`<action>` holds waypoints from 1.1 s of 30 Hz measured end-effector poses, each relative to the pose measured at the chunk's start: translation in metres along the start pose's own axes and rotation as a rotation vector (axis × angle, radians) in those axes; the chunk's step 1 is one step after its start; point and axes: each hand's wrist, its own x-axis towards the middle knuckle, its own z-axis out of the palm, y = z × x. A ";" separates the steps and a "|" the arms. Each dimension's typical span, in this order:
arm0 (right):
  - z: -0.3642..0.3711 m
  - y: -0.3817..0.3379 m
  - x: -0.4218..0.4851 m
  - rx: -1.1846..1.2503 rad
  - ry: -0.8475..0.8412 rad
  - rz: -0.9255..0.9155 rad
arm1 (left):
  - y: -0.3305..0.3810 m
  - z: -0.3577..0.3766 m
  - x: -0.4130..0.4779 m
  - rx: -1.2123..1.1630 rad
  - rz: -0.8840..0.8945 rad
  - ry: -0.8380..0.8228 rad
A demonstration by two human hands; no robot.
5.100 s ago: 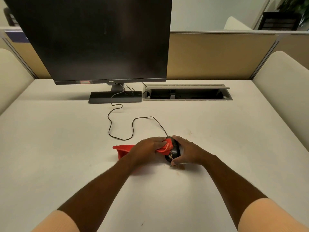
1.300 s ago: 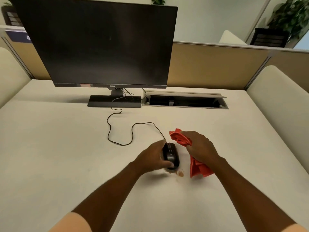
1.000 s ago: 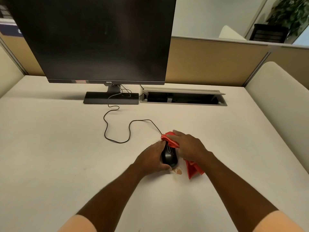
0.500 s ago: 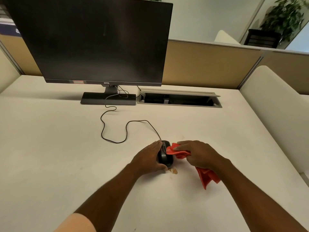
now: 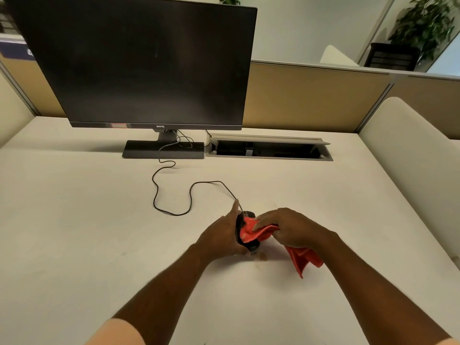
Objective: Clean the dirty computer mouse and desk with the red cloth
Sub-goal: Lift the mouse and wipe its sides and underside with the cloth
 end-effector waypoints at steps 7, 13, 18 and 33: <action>-0.004 -0.010 0.019 0.030 0.060 -0.026 | -0.003 -0.003 -0.001 0.006 -0.047 -0.012; -0.002 -0.008 0.019 0.097 -0.124 -0.041 | -0.007 -0.003 0.002 0.008 0.039 0.000; -0.021 0.005 0.009 0.286 0.102 0.027 | -0.003 -0.003 0.004 0.074 0.065 0.031; 0.035 0.035 0.049 0.261 0.479 0.293 | 0.001 0.004 0.020 0.398 0.105 0.010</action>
